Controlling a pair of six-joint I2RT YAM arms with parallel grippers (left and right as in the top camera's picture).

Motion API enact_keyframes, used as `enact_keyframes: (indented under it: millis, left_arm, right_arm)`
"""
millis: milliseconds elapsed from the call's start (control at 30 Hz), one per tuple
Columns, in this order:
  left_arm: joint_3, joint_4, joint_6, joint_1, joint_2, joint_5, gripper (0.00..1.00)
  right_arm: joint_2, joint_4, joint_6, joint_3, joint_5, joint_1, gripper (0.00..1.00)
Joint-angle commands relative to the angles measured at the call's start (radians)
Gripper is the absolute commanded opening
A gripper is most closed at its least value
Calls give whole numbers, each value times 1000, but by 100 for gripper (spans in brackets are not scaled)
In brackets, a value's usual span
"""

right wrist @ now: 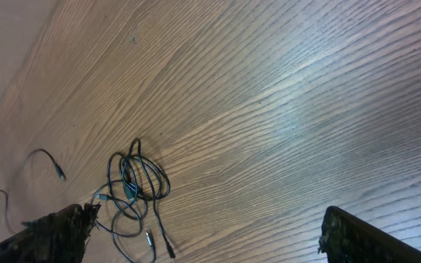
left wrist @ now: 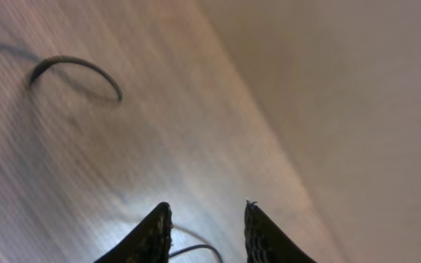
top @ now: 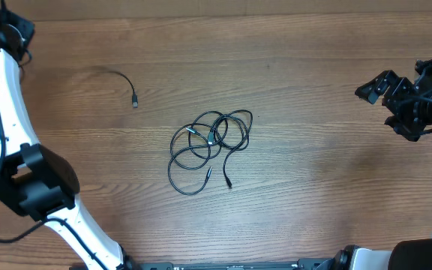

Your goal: Untangle cables

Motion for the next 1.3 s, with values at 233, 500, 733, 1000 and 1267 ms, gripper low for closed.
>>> enact_keyframes:
  millis: [233, 500, 733, 1000, 1267]
  left_arm:
    - [16, -62, 209, 2, -17, 221, 61]
    - [10, -442, 215, -1, -15, 346, 90]
    - [-65, -574, 301, -34, -14, 99, 94]
    - [-327, -325, 474, -51, -14, -68, 98]
    - [-512, -126, 667, -52, -14, -28, 89]
  right_arm:
    - [-12, 2, -6, -3, -5, 3, 100]
    - [-12, -8, -6, -3, -5, 3, 100]
    - [-12, -6, -6, -3, -5, 3, 100]
    - [-12, -8, -6, -3, -6, 3, 100]
    - [-12, -2, -6, -3, -5, 3, 100]
